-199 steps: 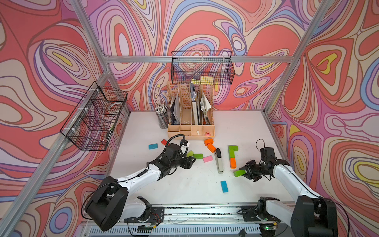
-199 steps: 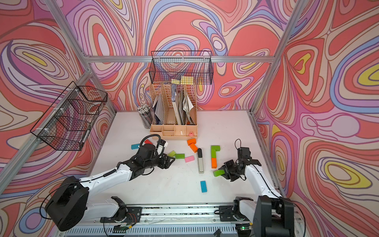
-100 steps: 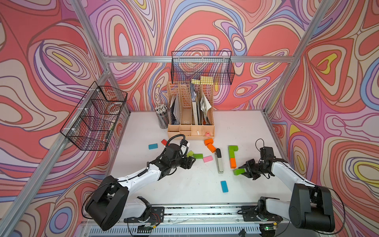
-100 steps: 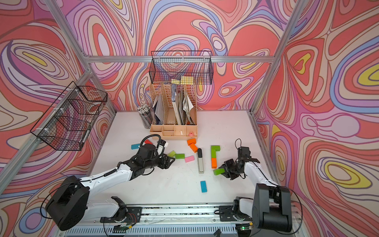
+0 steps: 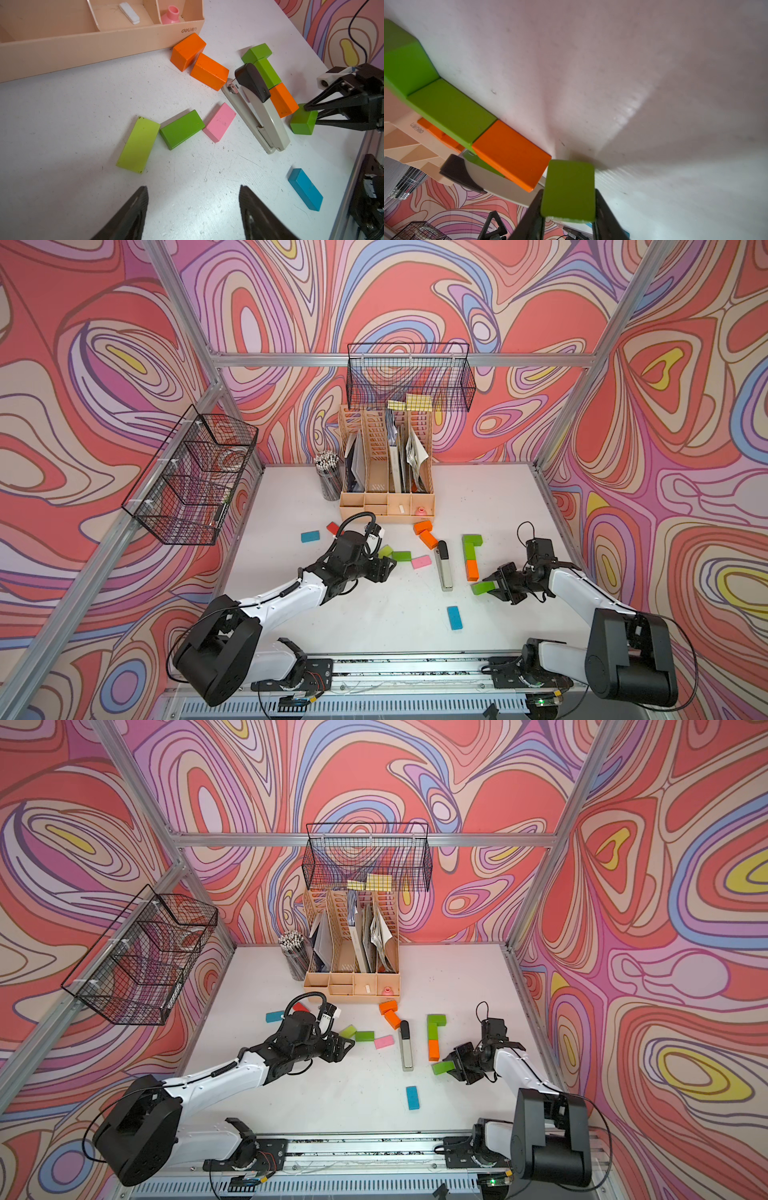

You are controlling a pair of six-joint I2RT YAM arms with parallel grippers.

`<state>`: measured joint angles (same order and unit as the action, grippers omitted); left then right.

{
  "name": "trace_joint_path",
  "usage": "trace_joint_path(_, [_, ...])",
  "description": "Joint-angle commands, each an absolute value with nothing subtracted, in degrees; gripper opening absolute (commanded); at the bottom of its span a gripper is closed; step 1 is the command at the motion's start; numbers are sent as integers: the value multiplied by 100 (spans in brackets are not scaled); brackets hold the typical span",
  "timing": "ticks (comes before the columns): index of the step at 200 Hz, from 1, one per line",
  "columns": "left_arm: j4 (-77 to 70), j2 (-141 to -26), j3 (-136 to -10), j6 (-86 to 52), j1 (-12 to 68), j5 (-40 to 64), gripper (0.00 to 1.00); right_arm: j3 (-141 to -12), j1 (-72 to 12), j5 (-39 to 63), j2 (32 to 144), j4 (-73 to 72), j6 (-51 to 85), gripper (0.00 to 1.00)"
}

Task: Assemble the letter c with building blocks
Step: Assemble the building block at the center of the board.

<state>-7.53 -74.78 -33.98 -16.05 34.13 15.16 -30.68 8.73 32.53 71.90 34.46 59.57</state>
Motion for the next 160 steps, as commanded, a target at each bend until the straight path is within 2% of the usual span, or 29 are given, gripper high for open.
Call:
trace_joint_path(1, [-864, -7549, -3420, -1471, 3415, 1551, 72, -3075, 931, 3207, 7155, 3418, 5951, 41])
trace_joint_path(34, [-863, -7563, -3419, -1463, 3410, 1556, 72, -3102, 949, 3131, 7004, 3502, 5935, 47])
trace_joint_path(102, [-845, -7581, -3437, -1441, 3414, 1530, 71, -3559, 949, 2339, 5868, 4740, 5100, 49])
trace_joint_path(113, [-832, -7563, -3437, -1433, 3419, 1516, 71, -3519, 949, 2312, 5802, 4780, 5028, 47])
trace_joint_path(129, [-835, -7526, -3419, -1430, 3419, 1495, 71, -3541, 949, 2237, 5926, 4826, 4742, 38])
trace_joint_path(160, [-833, -7518, -3411, -1424, 3428, 1482, 71, -3658, 957, 1632, 6134, 4935, 4203, 37])
